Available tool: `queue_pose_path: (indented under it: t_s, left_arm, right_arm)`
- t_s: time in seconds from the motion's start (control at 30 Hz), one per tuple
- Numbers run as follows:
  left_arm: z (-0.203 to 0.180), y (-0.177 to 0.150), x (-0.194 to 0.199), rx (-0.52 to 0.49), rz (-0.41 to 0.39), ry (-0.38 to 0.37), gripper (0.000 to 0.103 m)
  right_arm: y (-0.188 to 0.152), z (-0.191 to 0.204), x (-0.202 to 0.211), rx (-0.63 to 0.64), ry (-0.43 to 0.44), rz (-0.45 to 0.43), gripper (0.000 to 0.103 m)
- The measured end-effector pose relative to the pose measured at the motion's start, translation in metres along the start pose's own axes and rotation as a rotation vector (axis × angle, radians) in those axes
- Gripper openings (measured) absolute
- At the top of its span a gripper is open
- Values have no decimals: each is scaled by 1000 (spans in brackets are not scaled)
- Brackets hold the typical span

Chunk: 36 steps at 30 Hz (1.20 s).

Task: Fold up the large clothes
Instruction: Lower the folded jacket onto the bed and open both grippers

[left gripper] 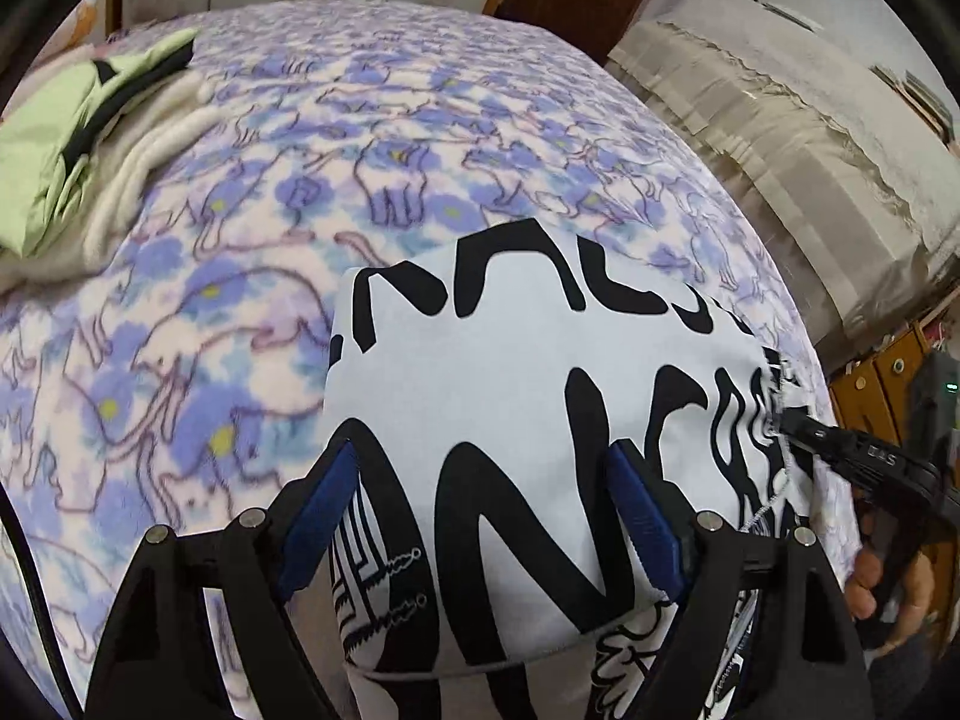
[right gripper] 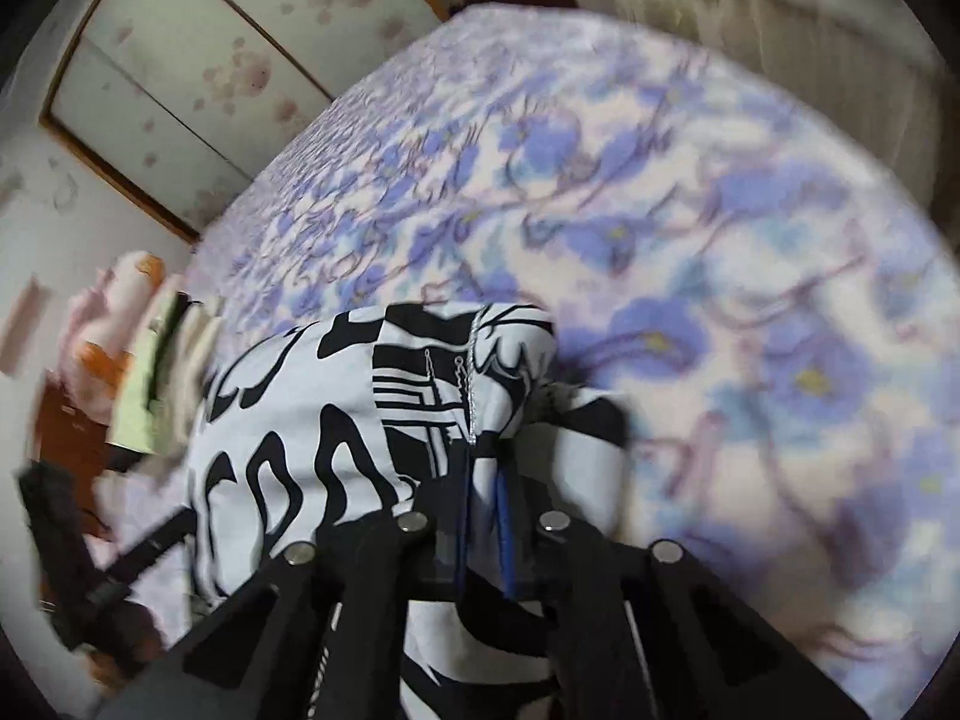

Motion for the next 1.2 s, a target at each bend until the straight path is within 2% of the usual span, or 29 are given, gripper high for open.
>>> queue_pose_path:
  t_s: [0.03,0.07,0.13,0.23,0.37,0.63,0.83,0.9,1.03,1.1,1.13,1.2]
  left_arm:
    - [0,-1,-2,-8,-2,7,83]
    - [-2,-5,-6,-26,-12,23,85]
    - [-5,-10,-10,-53,-18,54,87]
    - [-7,-10,-9,-62,-20,73,88]
    - [-5,-8,0,-33,4,80,88]
    - [-28,-25,40,-87,23,113,88]
    - [-38,-52,79,-104,28,129,89]
    - [-37,-66,88,-93,58,128,89]
    - [-34,-87,102,-76,100,135,89]
    - [-31,-96,110,-60,115,136,99]
    - [-30,-99,113,-54,117,131,102]
    - [-27,-104,123,-34,115,116,102]
  right_arm:
    - [-4,-2,2,2,-19,-19,5]
    - [-11,-6,-3,7,-76,-22,2]
    - [-19,-19,-22,-31,-77,34,2]
    - [-20,-18,-21,-28,-78,32,4]
    - [-18,-1,6,41,-141,-12,7]
    - [-33,8,56,70,-130,-24,7]
    - [-69,17,82,122,-137,-3,22]
    - [-85,21,89,137,-134,10,30]
    - [-110,29,99,168,-144,39,36]
    - [-120,34,105,190,-159,50,44]
    - [-123,37,108,205,-168,50,53]
    - [-128,44,119,234,-161,41,63]
Point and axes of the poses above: each gripper's, at about its wrist camera, not at the fingertips, and x roughly against the way its jaws point, z to its left, y to its top, the point moved 2 cm from there along -x, roughly the way its jaws point, and after that the axes turned 8 degrees about -y, right-handed, at the moved point
